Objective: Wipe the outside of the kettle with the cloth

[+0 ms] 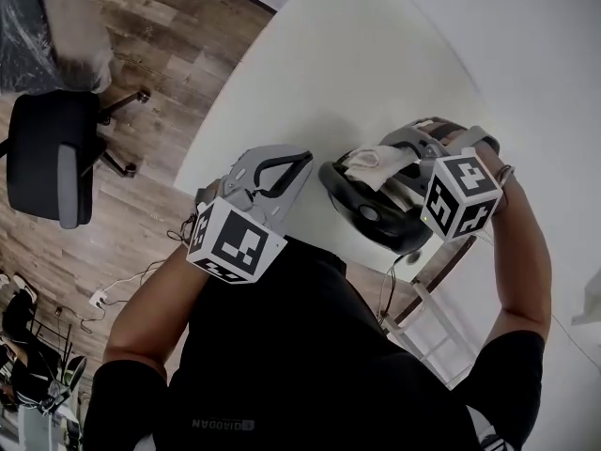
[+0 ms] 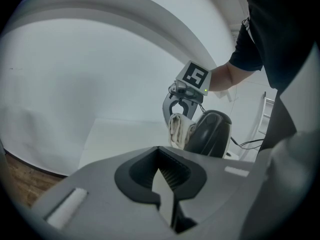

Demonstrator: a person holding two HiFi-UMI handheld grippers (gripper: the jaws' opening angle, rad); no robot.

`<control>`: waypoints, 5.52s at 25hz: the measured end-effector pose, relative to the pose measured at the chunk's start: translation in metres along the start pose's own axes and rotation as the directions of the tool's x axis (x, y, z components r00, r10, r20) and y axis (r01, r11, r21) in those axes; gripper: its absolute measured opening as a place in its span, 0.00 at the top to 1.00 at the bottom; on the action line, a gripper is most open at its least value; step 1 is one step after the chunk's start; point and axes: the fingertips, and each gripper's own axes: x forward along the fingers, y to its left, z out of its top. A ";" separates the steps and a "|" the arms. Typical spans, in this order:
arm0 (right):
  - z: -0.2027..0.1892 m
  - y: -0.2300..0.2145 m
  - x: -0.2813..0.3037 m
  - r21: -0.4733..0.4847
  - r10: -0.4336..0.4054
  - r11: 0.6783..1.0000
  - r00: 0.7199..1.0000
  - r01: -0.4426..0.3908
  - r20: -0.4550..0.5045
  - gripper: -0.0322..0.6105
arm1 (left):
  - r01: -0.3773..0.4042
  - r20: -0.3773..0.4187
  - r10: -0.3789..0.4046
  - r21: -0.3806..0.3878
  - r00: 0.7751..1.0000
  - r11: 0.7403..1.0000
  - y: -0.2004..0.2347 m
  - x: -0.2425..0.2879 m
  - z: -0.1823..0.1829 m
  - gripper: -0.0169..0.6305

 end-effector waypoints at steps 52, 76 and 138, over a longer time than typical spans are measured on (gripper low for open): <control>-0.074 0.124 -0.120 0.931 -0.846 -0.121 0.456 0.343 -0.278 0.80 | -0.231 0.094 0.225 0.062 0.970 0.971 -0.022 -0.132 0.024 0.96; -0.026 0.122 -0.109 0.782 -0.411 -0.493 0.690 0.382 -0.596 0.80 | 0.314 0.000 -0.345 0.415 0.939 0.854 0.011 -0.108 0.069 0.96; 0.079 0.033 0.106 0.748 -0.391 -0.425 0.642 0.510 -0.660 0.81 | 0.289 -0.083 -0.280 0.407 0.957 0.866 0.074 -0.151 0.043 0.96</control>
